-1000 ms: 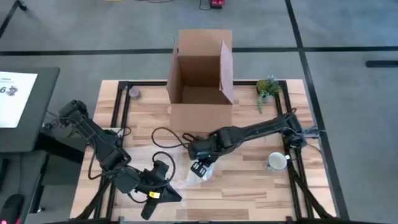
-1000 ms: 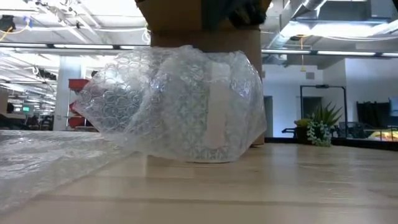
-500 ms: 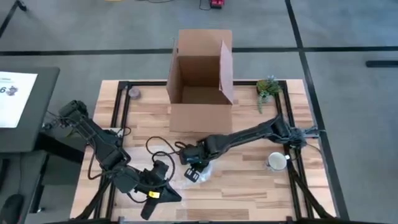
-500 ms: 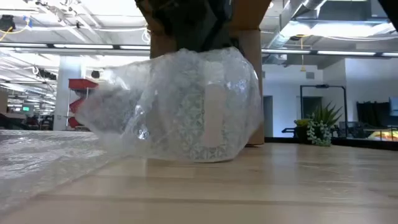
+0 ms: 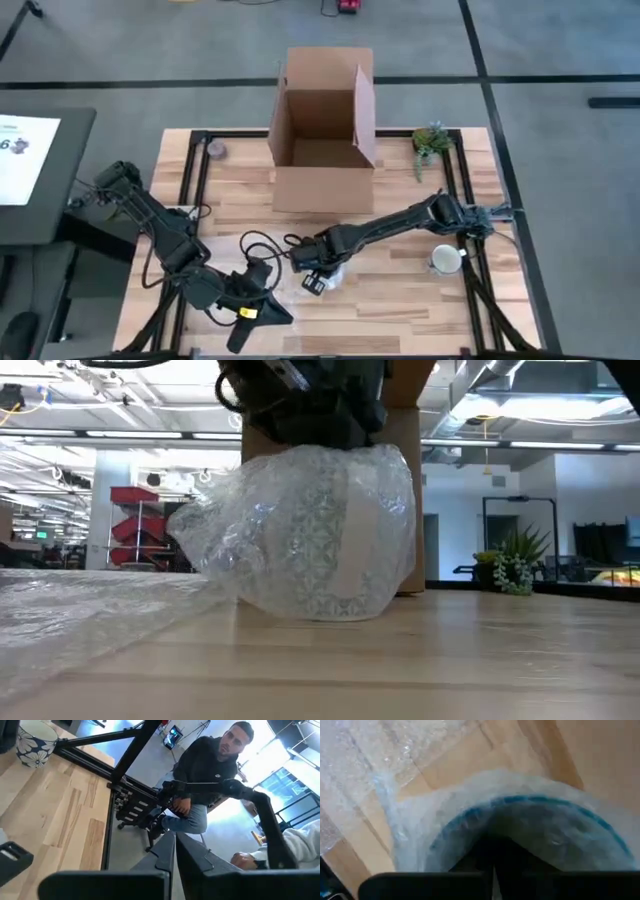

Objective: Wrap mug
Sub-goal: Wrap the blue patterned mug with the right transparent bubble wrap

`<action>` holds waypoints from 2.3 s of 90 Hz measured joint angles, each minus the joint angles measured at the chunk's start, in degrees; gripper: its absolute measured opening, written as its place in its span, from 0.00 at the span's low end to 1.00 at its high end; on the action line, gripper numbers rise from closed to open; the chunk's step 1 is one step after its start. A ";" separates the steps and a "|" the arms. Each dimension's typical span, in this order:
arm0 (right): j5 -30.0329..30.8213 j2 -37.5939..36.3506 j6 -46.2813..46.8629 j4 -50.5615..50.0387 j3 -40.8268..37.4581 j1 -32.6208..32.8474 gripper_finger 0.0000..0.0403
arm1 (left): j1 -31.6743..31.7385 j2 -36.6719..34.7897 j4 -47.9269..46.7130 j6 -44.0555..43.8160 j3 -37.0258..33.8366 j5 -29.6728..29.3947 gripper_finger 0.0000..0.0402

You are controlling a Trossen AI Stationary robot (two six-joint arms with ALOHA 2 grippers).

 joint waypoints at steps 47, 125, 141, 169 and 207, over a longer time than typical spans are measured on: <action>-3.52 -11.15 0.87 2.83 0.09 1.37 0.00 | 0.00 0.00 0.04 -0.02 0.00 0.00 0.00; 1.81 -2.72 -0.04 -0.85 -0.02 -1.42 0.00 | -0.20 0.00 9.23 2.46 0.00 0.00 0.00; 1.67 -6.87 1.36 -1.73 0.00 -0.89 0.00 | -0.22 -0.02 12.84 3.17 0.00 0.00 0.00; 0.79 -9.35 0.29 1.99 0.07 1.74 0.00 | -0.22 -0.02 28.39 8.64 0.02 -0.02 0.00; 0.56 2.75 -0.54 0.73 0.44 -0.45 0.00 | 0.07 -0.02 34.49 12.32 0.00 -4.17 0.00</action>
